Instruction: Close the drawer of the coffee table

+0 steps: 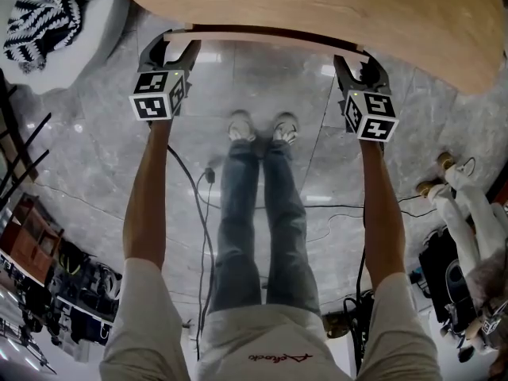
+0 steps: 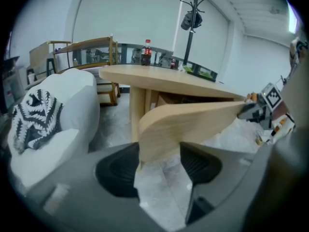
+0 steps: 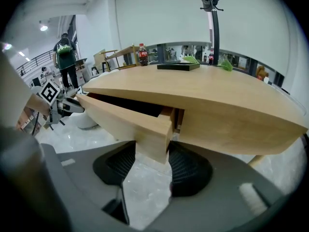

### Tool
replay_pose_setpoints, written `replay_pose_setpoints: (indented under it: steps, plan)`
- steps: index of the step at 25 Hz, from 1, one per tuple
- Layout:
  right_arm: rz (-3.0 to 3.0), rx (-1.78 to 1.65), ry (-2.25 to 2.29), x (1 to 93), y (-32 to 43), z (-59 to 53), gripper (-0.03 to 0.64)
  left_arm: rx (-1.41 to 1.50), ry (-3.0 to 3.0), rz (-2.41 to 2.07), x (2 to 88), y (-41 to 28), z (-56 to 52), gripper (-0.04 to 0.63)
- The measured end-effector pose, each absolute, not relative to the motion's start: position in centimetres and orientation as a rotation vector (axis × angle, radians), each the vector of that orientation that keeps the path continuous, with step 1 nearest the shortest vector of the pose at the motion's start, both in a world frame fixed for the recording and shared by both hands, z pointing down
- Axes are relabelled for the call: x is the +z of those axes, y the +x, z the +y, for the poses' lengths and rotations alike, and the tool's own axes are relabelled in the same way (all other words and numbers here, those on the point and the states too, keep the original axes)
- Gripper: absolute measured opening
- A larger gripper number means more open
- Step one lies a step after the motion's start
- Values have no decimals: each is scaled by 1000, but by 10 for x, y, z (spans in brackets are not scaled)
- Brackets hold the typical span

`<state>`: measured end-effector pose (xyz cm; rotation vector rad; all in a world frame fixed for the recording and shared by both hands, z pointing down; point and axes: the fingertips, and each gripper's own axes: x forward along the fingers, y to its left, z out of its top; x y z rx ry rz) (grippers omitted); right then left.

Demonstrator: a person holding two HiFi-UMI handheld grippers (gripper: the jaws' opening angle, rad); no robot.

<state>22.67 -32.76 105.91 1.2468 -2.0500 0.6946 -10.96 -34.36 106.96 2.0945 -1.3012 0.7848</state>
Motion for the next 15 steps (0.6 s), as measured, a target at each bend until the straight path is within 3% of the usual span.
replay_pose_setpoints:
  steps: [15]
  plan:
    - [-2121,605,1284,1061,231,-367,224,767,2100,-1323,1072,-106,-379,261]
